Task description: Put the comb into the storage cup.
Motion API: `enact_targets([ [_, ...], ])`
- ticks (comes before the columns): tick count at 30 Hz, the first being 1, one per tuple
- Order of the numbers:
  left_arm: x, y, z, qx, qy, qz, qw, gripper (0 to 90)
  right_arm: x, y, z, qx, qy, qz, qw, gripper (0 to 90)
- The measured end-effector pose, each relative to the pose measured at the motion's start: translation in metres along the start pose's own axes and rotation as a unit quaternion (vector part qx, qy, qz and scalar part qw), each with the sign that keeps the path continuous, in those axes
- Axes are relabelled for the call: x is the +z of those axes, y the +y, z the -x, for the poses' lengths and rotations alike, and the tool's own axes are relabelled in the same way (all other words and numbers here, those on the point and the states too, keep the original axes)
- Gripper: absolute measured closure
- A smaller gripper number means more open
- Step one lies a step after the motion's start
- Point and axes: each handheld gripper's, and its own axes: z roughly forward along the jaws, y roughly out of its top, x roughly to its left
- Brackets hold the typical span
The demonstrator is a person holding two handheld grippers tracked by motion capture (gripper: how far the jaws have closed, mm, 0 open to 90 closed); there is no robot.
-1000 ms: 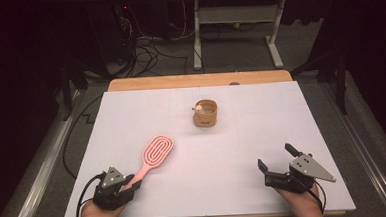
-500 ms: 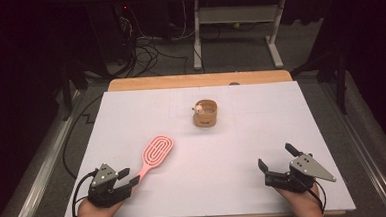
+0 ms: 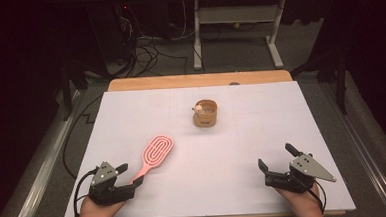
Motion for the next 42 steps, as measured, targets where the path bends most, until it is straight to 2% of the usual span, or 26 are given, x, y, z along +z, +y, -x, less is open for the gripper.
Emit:
enact_targets([
  [3, 0.002, 0.002, 0.000, 0.000, 0.004, -0.001, 1.0000, 14.2, 0.000, 0.000, 0.000, 0.000, -0.001, 0.000, 1.0000, 0.2],
  [6, 0.002, 0.004, 0.000, 0.000, 0.007, 0.001, 1.0000, 12.1, 0.000, 0.000, 0.000, 0.002, -0.001, -0.001, 1.0000, 0.2],
  [7, 0.003, 0.006, 0.000, 0.002, 0.011, -0.004, 0.9999, 5.1, 0.000, 0.000, 0.000, 0.001, -0.001, -0.001, 1.0000, 0.2],
  [9, 0.005, 0.009, 0.000, 0.000, 0.007, -0.009, 0.9999, 0.0, 0.000, 0.000, 0.000, 0.001, -0.001, 0.000, 1.0000, 0.2],
  [11, 0.005, 0.010, 0.000, 0.003, 0.007, -0.010, 0.9999, 0.0, 0.000, 0.000, 0.000, 0.000, -0.002, 0.000, 1.0000, 0.2],
  [13, 0.005, 0.014, 0.002, 0.012, 0.018, -0.011, 0.9997, 0.0, 0.000, 0.000, 0.000, 0.000, -0.003, -0.001, 1.0000, 0.2],
  [21, 0.005, 0.032, 0.011, 0.015, 0.010, -0.021, 0.9996, 0.0, -0.002, 0.000, 0.002, 0.003, -0.004, 0.002, 1.0000, 0.2],
  [27, 0.015, 0.060, 0.014, 0.025, 0.017, -0.052, 0.9982, 0.0, -0.005, 0.001, 0.004, 0.009, -0.003, 0.008, 0.9999, 0.2],
  [32, 0.025, 0.074, 0.009, 0.019, 0.012, -0.072, 0.9972, 0.0, -0.005, 0.002, 0.004, 0.010, -0.004, 0.009, 0.9999, 0.2],
  [33, 0.029, 0.078, 0.007, 0.016, 0.017, -0.074, 0.9970, 0.0, -0.006, 0.002, 0.004, 0.011, -0.004, 0.010, 0.9999, 0.2],
  [42, 0.042, 0.093, 0.003, 0.000, 0.010, -0.080, 0.9968, 0.0, -0.007, 0.002, 0.006, 0.015, -0.006, 0.011, 0.9998, 0.2],
])
